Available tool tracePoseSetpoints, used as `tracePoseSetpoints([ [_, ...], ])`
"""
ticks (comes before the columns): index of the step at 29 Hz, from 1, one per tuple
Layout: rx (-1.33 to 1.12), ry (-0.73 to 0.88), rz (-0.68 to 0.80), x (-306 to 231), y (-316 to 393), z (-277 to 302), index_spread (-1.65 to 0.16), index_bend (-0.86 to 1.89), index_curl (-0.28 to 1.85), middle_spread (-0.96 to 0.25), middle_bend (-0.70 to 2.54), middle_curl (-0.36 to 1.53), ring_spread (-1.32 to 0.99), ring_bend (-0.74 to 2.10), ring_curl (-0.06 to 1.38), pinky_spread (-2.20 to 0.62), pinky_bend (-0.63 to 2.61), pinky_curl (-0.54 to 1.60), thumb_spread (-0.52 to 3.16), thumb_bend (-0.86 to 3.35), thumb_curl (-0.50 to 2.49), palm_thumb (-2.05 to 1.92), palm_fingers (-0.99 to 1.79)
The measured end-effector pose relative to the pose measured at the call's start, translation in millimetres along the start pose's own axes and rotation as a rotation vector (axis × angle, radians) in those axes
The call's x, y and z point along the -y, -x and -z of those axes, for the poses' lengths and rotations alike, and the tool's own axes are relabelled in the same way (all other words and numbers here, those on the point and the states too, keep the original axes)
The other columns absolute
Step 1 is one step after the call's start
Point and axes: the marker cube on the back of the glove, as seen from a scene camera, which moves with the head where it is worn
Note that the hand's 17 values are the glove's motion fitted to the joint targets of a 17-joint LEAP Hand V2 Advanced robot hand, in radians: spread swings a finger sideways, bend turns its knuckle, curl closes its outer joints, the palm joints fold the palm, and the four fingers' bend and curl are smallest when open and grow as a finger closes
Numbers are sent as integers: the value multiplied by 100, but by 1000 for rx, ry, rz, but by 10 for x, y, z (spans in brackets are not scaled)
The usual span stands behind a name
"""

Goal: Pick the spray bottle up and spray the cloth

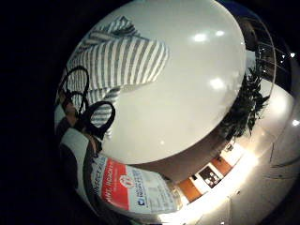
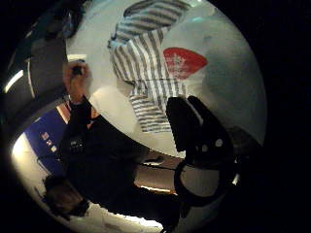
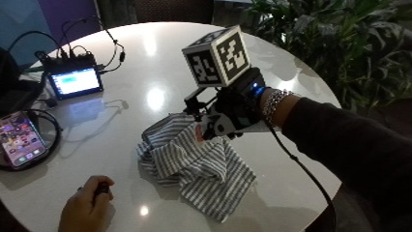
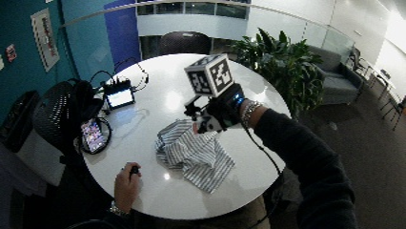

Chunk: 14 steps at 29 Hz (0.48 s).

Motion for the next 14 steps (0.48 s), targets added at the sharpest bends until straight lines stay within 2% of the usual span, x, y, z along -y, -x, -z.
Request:
tracePoseSetpoints([
  [5,49,35,3,23,-43,-164,-28,17,41,-24,58,49,-22,71,43,-31,48,38,129,-1,25,67,136],
  [14,357,-218,135,-11,-28,460,-28,16,42,-23,57,49,-21,71,43,-31,48,38,130,-1,25,67,135],
])
